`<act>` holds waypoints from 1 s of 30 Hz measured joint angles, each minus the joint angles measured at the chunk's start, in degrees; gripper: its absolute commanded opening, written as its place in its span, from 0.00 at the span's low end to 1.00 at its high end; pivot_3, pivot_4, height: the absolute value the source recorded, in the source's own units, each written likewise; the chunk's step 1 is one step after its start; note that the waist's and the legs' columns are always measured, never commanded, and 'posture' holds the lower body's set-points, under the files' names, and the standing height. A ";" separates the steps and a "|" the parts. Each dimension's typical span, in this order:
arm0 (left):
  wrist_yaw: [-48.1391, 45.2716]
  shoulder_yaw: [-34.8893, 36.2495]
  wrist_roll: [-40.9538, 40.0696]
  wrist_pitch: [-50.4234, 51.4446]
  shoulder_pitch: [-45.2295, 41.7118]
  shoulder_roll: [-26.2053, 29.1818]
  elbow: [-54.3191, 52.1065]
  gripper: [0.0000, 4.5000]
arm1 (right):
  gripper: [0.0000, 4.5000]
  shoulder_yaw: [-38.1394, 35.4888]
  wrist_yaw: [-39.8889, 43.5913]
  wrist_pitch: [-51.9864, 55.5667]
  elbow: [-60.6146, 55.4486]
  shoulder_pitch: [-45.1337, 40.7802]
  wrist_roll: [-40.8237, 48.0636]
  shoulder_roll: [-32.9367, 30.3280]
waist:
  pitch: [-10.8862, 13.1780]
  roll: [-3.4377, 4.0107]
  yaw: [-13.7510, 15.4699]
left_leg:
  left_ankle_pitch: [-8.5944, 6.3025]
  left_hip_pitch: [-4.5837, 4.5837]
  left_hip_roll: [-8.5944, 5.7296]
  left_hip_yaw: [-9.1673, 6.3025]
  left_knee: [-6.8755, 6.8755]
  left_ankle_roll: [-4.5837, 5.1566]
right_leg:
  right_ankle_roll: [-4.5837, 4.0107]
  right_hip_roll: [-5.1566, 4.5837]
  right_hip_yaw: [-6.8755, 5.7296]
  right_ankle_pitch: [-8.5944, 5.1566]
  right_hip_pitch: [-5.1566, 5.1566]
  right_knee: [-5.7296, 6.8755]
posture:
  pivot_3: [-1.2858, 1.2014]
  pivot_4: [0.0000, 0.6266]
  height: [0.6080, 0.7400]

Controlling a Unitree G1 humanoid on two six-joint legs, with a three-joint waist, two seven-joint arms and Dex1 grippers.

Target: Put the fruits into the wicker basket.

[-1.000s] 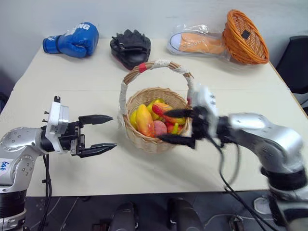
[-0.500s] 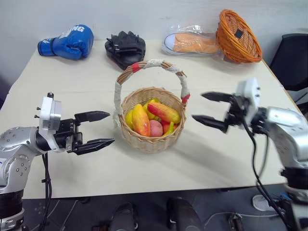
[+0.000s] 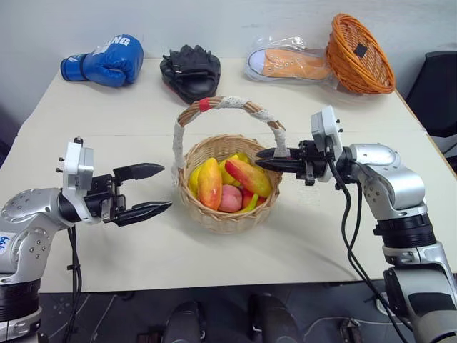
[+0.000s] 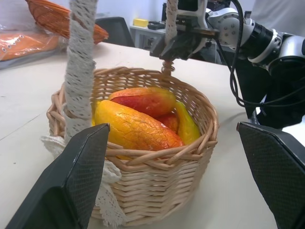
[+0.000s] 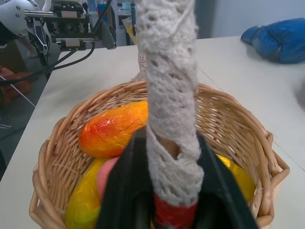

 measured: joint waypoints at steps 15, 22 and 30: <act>1.35 -5.62 1.32 -1.13 -11.74 -5.81 7.19 1.00 | 0.04 -39.12 -25.01 13.55 -17.66 23.01 9.07 -10.27 | 0.00 0.00 1.59 | 0.02 0.05 -0.21 0.02 0.07 0.04 | 0.01 0.03 0.00 0.01 0.06 -0.12 | 0.52 0.24 1.00; -2.15 -9.45 4.36 -3.25 -16.38 -7.42 12.51 1.00 | 0.04 -37.50 -35.10 7.31 -0.50 22.77 -3.42 -12.33 | 0.00 0.02 0.72 | 0.05 0.08 -0.15 0.21 0.06 -0.02 | 0.01 0.12 0.09 0.01 0.01 -0.10 | 0.52 0.24 1.00; -2.59 -9.88 4.68 -3.34 -16.31 -8.18 12.92 1.00 | 0.48 -37.36 -33.71 1.63 4.91 22.66 -3.14 -9.74 | 0.00 0.07 0.63 | 0.08 0.09 -0.12 0.20 0.06 -0.07 | 0.01 0.17 0.14 0.01 0.02 -0.08 | 0.52 0.24 1.00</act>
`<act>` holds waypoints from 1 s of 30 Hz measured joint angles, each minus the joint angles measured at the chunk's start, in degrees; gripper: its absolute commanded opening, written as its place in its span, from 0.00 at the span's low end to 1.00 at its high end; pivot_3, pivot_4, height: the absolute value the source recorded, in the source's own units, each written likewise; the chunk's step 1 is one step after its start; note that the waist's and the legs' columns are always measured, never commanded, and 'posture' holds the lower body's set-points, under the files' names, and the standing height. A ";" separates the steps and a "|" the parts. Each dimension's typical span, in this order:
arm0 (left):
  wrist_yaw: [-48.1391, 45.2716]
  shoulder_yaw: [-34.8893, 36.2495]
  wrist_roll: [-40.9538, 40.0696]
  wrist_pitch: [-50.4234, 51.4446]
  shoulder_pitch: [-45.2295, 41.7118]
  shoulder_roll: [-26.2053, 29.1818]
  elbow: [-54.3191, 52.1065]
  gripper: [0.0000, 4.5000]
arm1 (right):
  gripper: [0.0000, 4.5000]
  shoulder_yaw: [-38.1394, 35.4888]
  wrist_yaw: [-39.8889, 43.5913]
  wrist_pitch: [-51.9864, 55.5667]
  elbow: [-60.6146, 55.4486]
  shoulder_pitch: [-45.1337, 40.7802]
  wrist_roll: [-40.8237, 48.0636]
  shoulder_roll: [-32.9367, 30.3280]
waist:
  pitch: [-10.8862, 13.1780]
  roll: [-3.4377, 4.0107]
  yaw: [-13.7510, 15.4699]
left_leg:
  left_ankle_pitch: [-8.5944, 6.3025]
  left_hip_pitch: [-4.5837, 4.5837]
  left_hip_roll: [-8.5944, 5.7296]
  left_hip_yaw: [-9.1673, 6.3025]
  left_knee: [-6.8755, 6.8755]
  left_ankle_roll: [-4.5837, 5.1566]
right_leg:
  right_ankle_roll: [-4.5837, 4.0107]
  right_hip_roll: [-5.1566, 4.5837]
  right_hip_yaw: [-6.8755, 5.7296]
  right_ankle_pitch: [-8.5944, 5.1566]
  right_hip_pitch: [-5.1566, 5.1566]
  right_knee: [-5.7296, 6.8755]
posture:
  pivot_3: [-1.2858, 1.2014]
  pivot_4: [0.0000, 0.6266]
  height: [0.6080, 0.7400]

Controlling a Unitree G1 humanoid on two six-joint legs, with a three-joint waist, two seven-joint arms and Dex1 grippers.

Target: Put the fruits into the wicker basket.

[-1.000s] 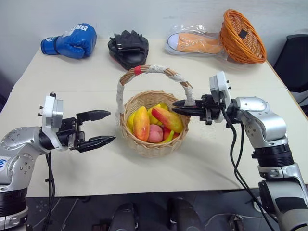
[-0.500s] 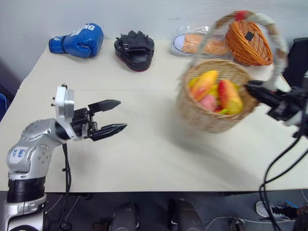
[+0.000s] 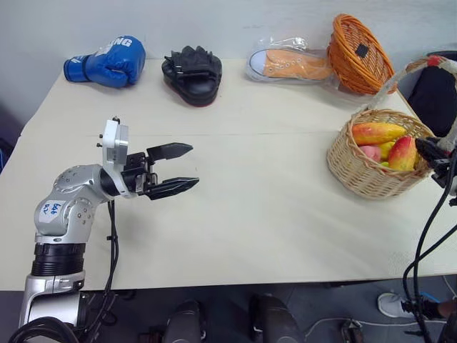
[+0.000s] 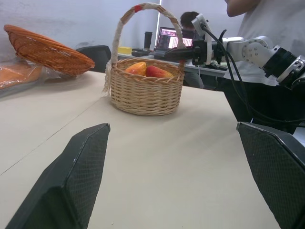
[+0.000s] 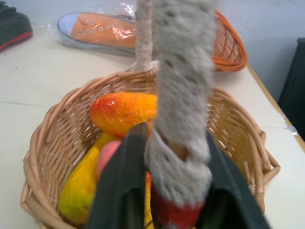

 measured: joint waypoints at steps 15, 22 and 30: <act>4.00 5.31 5.08 -4.06 13.58 3.75 0.13 1.00 | 0.99 -18.80 29.40 -16.87 -7.47 28.55 4.48 -7.52 | 0.00 -0.02 0.53 | -0.15 0.90 0.11 -0.20 -0.36 -0.04 | 0.03 0.16 -0.06 0.01 0.98 -0.58 | 0.52 0.24 1.00; 6.79 7.94 10.08 -9.94 20.55 5.59 -0.49 1.00 | 0.99 -8.06 37.36 -31.12 -9.15 40.23 -2.39 1.33 | -0.04 -0.03 0.21 | -0.11 1.13 0.14 -0.14 -0.89 0.00 | 0.03 -0.14 -0.04 0.05 1.02 -0.71 | 0.52 0.24 1.00; 9.81 6.36 13.38 -15.32 25.99 1.43 -4.24 1.00 | 0.99 16.99 33.42 -32.96 -14.45 23.75 -5.64 9.57 | -0.04 -0.02 -0.99 | -0.07 1.15 0.15 -0.14 -0.89 -0.08 | -0.04 -0.19 -0.06 0.02 0.93 -0.50 | 0.52 0.24 1.00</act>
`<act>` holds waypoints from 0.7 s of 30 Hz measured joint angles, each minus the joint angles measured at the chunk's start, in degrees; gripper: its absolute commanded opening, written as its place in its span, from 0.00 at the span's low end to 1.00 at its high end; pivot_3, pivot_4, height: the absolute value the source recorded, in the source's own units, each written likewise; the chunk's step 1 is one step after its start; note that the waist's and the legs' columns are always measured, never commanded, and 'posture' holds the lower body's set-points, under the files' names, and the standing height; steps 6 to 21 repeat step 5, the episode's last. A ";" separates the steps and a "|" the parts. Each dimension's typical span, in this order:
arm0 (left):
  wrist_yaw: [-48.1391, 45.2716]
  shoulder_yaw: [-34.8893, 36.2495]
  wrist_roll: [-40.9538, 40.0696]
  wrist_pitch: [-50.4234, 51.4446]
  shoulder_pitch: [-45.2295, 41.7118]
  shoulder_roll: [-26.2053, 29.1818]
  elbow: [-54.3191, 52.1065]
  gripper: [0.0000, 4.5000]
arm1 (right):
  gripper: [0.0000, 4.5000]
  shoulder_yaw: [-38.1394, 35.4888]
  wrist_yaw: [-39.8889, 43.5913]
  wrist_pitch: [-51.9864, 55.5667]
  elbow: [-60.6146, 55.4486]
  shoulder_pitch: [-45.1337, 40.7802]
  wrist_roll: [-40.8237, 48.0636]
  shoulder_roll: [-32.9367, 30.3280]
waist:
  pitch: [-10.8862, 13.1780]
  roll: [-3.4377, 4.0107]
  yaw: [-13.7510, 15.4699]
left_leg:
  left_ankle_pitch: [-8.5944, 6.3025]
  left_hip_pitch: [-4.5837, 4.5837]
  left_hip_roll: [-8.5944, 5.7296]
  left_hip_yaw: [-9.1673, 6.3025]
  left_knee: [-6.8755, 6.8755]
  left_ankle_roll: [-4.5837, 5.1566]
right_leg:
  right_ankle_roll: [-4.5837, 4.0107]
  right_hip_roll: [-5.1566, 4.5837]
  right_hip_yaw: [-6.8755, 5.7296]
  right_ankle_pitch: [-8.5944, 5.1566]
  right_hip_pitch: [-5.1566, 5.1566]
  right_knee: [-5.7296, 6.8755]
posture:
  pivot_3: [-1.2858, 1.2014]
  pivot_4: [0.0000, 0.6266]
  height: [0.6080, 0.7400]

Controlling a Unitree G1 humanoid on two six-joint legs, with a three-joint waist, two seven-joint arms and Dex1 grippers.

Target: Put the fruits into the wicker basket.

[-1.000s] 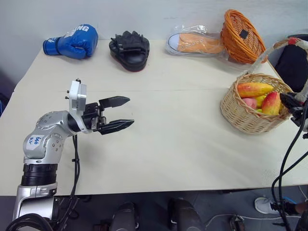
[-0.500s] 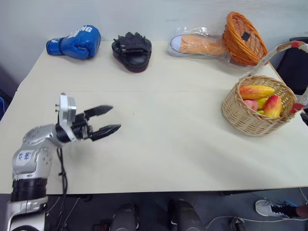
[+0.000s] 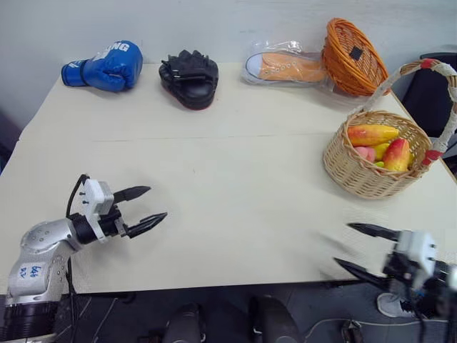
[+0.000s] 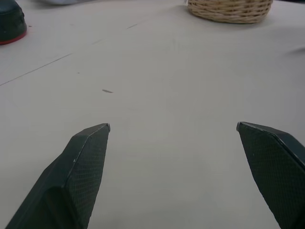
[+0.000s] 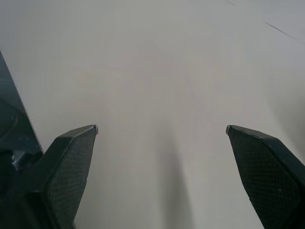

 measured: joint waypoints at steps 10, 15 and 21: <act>0.07 -0.75 0.48 -1.75 2.89 -0.64 -2.26 1.00 | 0.99 7.46 -1.84 -2.02 4.61 -10.64 -2.42 2.03 | 0.01 0.02 0.37 | 0.00 -0.07 -0.01 -0.04 -0.01 0.00 | -0.07 -0.03 -0.07 -0.04 -0.04 0.00 | 0.52 0.24 1.00; 0.07 -0.75 0.48 -1.75 2.89 -0.64 -2.26 1.00 | 0.99 7.46 -1.84 -2.02 4.61 -10.64 -2.42 2.03 | 0.01 0.02 0.37 | 0.00 -0.07 -0.01 -0.04 -0.01 0.00 | -0.07 -0.03 -0.07 -0.04 -0.04 0.00 | 0.52 0.24 1.00; 0.07 -0.75 0.48 -1.75 2.89 -0.64 -2.26 1.00 | 0.99 7.46 -1.84 -2.02 4.61 -10.64 -2.42 2.03 | 0.01 0.02 0.37 | 0.00 -0.07 -0.01 -0.04 -0.01 0.00 | -0.07 -0.03 -0.07 -0.04 -0.04 0.00 | 0.52 0.24 1.00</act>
